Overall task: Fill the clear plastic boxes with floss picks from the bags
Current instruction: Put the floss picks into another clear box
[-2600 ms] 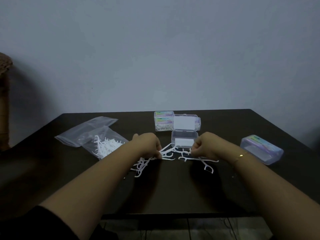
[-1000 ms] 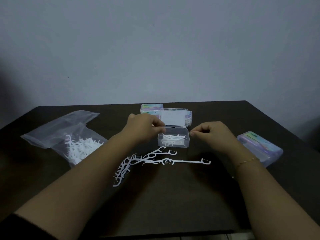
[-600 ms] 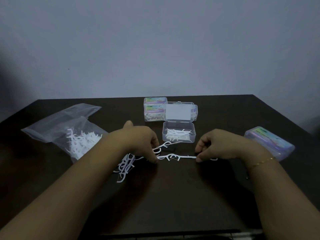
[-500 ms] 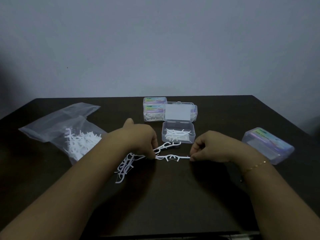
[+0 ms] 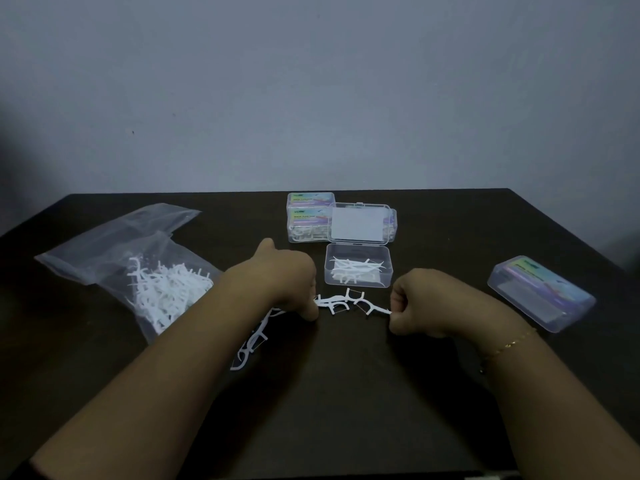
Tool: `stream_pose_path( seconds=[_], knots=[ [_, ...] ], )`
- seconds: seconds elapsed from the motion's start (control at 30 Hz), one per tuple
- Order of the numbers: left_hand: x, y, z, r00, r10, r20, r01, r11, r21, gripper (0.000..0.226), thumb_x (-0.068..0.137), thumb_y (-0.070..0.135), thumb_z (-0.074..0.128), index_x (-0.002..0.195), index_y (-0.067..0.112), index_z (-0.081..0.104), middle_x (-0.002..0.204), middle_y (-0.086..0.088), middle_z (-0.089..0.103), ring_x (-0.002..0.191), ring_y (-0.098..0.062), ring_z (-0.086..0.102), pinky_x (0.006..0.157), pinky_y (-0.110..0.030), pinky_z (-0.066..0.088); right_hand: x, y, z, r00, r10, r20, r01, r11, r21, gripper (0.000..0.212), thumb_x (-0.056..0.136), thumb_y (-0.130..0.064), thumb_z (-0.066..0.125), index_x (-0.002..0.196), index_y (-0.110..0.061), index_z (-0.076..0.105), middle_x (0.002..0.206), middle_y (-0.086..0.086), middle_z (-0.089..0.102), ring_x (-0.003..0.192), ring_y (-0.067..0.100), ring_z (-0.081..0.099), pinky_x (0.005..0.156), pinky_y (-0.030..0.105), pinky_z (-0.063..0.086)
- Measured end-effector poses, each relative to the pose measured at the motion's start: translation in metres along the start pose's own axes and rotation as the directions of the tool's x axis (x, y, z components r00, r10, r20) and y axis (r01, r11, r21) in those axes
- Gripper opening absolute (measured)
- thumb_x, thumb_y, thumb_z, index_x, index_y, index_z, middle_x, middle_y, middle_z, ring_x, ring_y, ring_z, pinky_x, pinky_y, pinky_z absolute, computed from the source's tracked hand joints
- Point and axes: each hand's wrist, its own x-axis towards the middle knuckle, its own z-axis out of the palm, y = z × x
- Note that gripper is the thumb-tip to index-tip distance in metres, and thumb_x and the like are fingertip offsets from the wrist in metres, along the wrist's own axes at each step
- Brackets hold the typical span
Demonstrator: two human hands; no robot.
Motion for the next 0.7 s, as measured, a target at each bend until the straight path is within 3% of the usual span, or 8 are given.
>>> stream_pose_path(
  seconds=[0.17,0.27,0.37,0.47,0.57,0.7],
  knots=[
    [0.0,0.002,0.0,1.0,0.005,-0.01,-0.005,1.0,0.003,0.027,0.081,0.047,0.064,0.098,0.025,0.065,0.096,0.008,0.063,0.097,-0.013,0.055,0.099,-0.041,0.021,0.0,0.005,-0.006,0.996,-0.048,-0.079,0.067,0.966,0.25,0.005,0.078,-0.013,0.068,0.074,-0.01,0.067,0.069,-0.001,0.064,0.06,0.007,0.056,0.056,0.019,0.047],
    [0.0,0.002,-0.001,1.0,0.005,0.004,-0.005,1.0,0.007,0.029,0.082,0.048,0.064,0.1,0.025,0.064,0.097,0.007,0.063,0.098,-0.013,0.054,0.099,-0.041,0.021,0.0,0.004,-0.007,0.974,-0.042,-0.221,0.141,0.882,0.45,0.009,0.08,-0.009,0.066,0.072,-0.011,0.064,0.065,0.0,0.061,0.054,0.009,0.053,0.048,0.018,0.045],
    [0.0,0.002,-0.002,1.0,0.01,0.005,-0.01,0.999,0.033,0.03,0.083,0.049,0.062,0.097,0.023,0.062,0.092,0.005,0.061,0.094,-0.014,0.054,0.099,-0.041,0.022,0.003,0.002,-0.005,0.905,0.032,-0.425,0.264,0.741,0.618,0.013,0.084,-0.005,0.062,0.073,-0.011,0.06,0.065,0.004,0.059,0.052,0.012,0.051,0.045,0.014,0.044],
    [-0.001,-0.001,-0.001,1.0,0.003,-0.005,-0.003,1.0,-0.019,0.03,0.084,0.047,0.062,0.1,0.022,0.064,0.097,0.004,0.063,0.098,-0.015,0.055,0.102,-0.042,0.022,0.012,0.0,0.001,0.804,0.117,-0.583,0.381,0.651,0.657,0.011,0.089,-0.009,0.059,0.078,-0.012,0.062,0.073,0.004,0.061,0.061,0.01,0.054,0.05,0.009,0.047],
    [-0.003,-0.009,0.002,1.0,0.008,-0.021,-0.012,0.989,-0.151,0.021,0.085,0.041,0.065,0.096,0.024,0.066,0.096,0.006,0.064,0.098,-0.013,0.053,0.101,-0.04,0.022,0.025,-0.002,0.009,0.742,0.18,-0.645,0.438,0.598,0.671,0.006,0.089,-0.012,0.061,0.088,-0.009,0.066,0.08,0.004,0.065,0.069,0.008,0.057,0.064,0.016,0.052],
    [-0.004,-0.018,0.009,0.997,0.011,-0.081,-0.038,0.937,-0.348,0.01,0.084,0.04,0.067,0.087,0.03,0.068,0.088,0.014,0.064,0.093,-0.005,0.049,0.098,-0.035,0.025,0.036,-0.006,0.017,0.704,0.126,-0.698,0.466,0.66,0.589,0.008,0.087,-0.007,0.064,0.087,-0.014,0.067,0.078,-0.006,0.063,0.067,0.003,0.057,0.068,0.011,0.05]
  ],
)
